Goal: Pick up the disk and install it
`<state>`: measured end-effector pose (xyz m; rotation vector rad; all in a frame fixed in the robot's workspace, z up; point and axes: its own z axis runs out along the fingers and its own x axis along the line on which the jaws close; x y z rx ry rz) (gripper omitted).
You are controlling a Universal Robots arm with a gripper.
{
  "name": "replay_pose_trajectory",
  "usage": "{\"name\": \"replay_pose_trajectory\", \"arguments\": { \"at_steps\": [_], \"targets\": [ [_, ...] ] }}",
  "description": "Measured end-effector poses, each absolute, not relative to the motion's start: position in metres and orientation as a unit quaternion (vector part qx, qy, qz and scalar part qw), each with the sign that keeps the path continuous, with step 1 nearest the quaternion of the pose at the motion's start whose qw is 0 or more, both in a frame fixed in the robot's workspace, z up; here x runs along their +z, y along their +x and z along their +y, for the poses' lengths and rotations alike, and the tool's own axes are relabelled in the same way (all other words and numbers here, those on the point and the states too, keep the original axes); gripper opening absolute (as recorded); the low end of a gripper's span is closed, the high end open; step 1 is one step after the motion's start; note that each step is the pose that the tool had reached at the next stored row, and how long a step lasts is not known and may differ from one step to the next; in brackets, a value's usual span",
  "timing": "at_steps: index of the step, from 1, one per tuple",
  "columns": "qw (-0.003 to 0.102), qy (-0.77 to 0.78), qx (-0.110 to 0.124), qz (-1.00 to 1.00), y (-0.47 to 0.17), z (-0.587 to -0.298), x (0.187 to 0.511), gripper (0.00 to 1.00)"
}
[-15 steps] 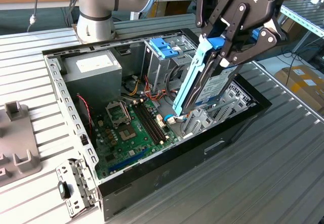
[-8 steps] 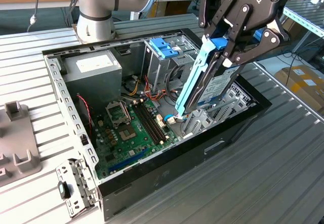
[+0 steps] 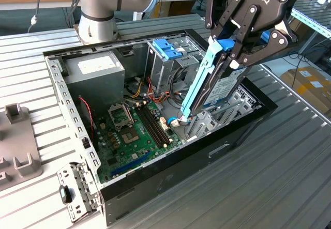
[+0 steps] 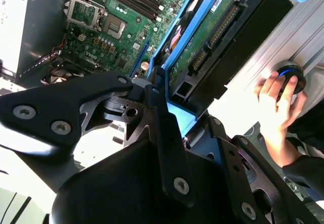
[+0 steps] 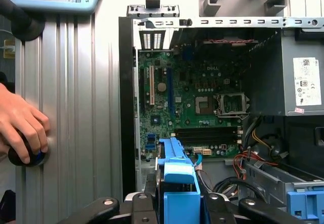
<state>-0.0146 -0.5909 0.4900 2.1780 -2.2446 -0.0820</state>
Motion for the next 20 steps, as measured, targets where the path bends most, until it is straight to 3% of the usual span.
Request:
{"name": "replay_pose_trajectory", "arguments": {
  "at_steps": [20],
  "targets": [
    [0.007,0.696,-0.026,-0.717,-0.001,-0.593,0.487,0.37]
  ]
}}
